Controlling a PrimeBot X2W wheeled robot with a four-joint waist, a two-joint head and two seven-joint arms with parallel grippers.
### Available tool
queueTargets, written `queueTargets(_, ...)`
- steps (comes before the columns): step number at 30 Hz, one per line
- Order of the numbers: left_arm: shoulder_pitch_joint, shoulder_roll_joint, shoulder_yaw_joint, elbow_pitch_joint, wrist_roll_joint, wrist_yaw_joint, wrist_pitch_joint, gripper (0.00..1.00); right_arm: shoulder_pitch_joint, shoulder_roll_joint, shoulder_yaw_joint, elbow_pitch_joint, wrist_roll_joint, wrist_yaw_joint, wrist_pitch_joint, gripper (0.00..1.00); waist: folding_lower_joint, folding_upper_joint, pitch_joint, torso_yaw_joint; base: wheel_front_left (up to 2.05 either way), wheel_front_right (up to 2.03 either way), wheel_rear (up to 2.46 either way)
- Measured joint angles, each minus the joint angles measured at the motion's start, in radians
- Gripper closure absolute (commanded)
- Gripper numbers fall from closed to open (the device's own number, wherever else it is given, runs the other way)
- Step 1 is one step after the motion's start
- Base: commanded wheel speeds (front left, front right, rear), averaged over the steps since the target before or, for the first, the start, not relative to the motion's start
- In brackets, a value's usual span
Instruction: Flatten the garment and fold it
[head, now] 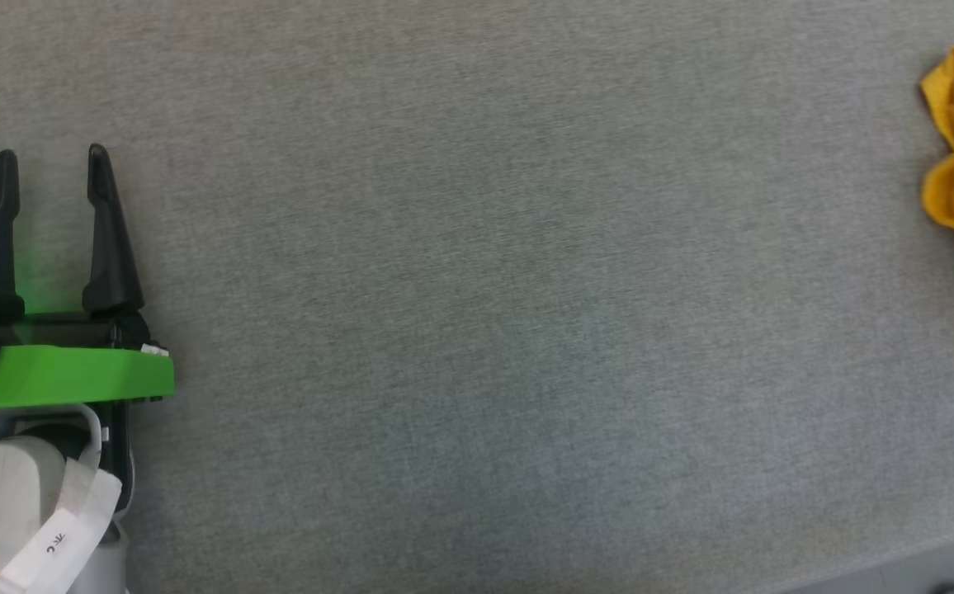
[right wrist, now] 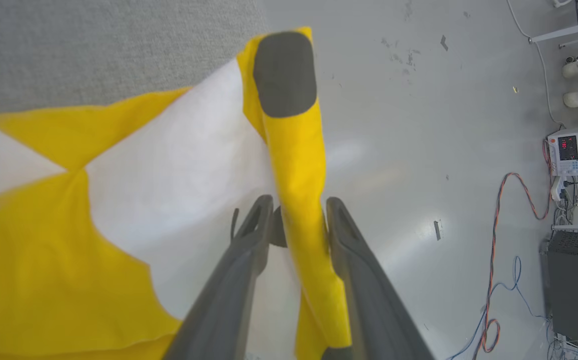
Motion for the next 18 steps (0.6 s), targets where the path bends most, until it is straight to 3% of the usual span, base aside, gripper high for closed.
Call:
queueTargets(6,0.021,-0.001,0.006,0.019,-0.002,0.013,-0.01,0.0,-0.027,0.012,-0.017,-0.013,-0.063,0.0,-0.041,0.0,0.0,0.0,-0.023,0.02,0.0,0.0,0.0)
queueTargets(11,0.069,-0.016,0.018,0.058,-0.013,0.025,-0.038,0.0,-0.085,0.021,0.053,-0.098,-0.026,0.0,-0.134,0.0,0.0,0.0,-0.091,0.029,0.0,0.0,0.0)
queueTargets(18,0.122,-0.04,0.043,0.106,-0.037,0.037,-0.063,0.0,-0.143,0.156,0.177,-0.21,0.067,0.0,-0.305,0.0,-0.0002,0.0,-0.227,0.031,0.0,0.0,0.0)
